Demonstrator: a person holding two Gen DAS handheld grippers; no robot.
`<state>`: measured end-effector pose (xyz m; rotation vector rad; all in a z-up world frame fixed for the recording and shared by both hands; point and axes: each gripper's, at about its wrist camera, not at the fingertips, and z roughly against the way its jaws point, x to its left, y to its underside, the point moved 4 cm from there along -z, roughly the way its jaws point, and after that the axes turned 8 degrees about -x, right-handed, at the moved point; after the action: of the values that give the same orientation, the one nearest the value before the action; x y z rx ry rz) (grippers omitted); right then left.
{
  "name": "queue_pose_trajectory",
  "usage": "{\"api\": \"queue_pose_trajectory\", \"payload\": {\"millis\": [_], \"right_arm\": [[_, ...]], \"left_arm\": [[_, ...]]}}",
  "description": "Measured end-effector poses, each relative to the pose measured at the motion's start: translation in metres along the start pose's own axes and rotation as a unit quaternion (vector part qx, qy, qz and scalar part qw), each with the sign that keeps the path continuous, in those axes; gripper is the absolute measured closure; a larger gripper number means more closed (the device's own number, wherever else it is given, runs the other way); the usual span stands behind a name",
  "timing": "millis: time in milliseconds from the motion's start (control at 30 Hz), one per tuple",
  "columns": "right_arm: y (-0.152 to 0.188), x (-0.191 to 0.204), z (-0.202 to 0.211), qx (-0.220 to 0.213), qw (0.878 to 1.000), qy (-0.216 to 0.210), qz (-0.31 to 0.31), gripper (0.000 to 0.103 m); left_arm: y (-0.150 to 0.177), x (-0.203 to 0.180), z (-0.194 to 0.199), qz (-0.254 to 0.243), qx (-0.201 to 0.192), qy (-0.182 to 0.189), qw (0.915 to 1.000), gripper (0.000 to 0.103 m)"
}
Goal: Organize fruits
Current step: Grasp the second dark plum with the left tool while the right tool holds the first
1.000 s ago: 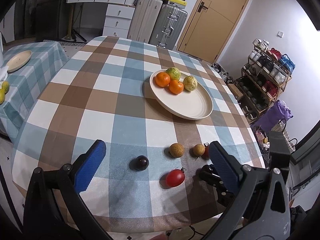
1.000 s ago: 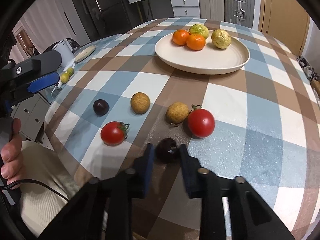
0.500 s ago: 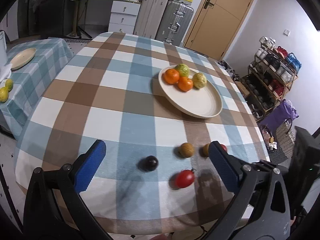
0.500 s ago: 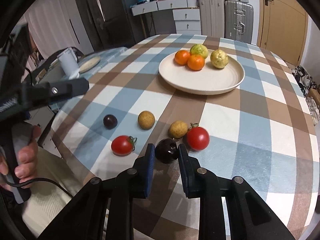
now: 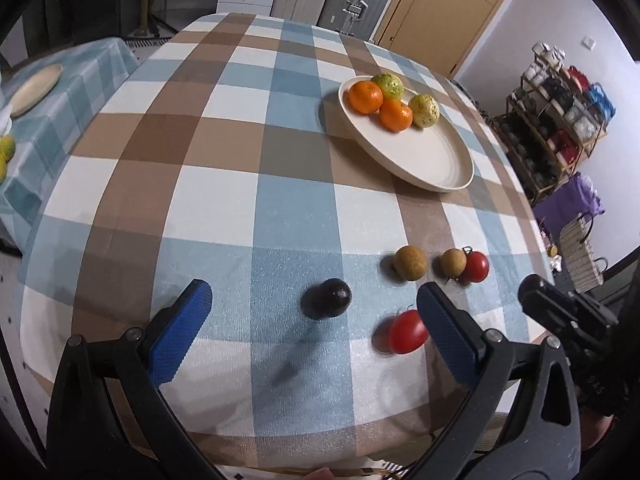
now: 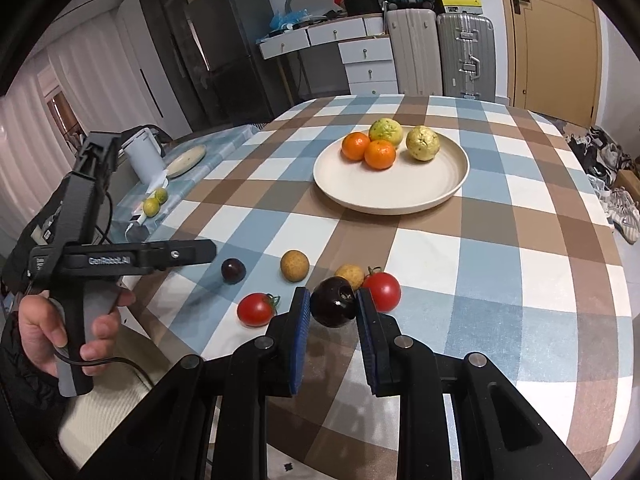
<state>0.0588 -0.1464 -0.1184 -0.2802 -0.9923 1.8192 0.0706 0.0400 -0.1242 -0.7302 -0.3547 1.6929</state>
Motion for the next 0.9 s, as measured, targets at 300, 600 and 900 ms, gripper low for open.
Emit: {"api": "queue_pose_trajectory", "payload": {"millis": [300,600,900], "right_arm": [[0.001,0.002,0.003,-0.001,1.000,-0.010,-0.001,0.079],[0.001,0.005,0.005,-0.001,1.000,-0.020,-0.006,0.079],[0.001,0.003,0.008,-0.005,1.000,-0.021,-0.009,0.079]], "left_arm": [[0.007,-0.007,-0.019,-0.032,0.015,-0.047,0.9983,0.001],[0.008,-0.010,-0.030,-0.024,0.024,-0.030,0.9990,0.018],[0.011,-0.012,-0.032,-0.033,0.028,-0.023,0.9988,0.059]]}}
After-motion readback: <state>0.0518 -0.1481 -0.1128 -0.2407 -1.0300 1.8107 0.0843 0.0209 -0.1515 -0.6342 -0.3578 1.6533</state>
